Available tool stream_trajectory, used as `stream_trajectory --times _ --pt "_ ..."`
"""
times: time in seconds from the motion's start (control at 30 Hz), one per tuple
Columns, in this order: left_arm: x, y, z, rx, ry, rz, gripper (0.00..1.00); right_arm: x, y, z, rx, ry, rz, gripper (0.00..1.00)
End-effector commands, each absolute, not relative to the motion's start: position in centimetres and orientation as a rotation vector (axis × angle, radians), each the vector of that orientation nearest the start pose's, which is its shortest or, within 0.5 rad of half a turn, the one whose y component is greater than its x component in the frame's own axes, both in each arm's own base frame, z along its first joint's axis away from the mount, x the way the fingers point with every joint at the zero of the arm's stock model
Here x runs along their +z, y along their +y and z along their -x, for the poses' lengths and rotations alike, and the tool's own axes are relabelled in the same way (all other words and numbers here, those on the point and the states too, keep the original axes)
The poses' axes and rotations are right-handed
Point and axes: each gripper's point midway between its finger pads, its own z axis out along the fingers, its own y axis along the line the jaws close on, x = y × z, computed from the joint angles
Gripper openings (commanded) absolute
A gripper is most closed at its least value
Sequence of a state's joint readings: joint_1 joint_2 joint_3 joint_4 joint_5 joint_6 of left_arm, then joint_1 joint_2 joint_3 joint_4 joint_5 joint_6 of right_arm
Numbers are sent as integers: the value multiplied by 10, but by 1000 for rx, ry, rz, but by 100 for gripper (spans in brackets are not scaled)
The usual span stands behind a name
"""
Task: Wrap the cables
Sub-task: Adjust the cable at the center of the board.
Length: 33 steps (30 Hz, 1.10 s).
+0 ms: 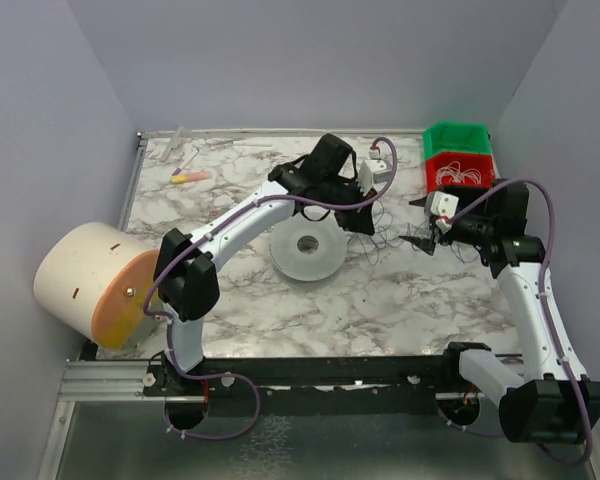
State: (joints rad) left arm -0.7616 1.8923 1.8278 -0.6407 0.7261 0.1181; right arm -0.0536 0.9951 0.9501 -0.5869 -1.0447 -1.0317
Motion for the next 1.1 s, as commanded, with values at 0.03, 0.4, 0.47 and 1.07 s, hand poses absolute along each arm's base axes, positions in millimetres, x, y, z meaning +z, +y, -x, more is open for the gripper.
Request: stream_trajectory --times 0.03,0.4,0.47,1.07 --pt "221 -424 -247 -1379 1972 -1320 0 255 136 -281 335 1044 1435 76" --pt "206 -429 -237 -1501 2036 -1274 0 217 159 -270 273 815 1600 69" --pt "201 -430 -236 -1512 2046 -1271 0 215 163 -274 255 820 1605 68" --pt "198 -433 -231 -1577 2049 -1269 0 203 177 -279 225 796 1613 44"
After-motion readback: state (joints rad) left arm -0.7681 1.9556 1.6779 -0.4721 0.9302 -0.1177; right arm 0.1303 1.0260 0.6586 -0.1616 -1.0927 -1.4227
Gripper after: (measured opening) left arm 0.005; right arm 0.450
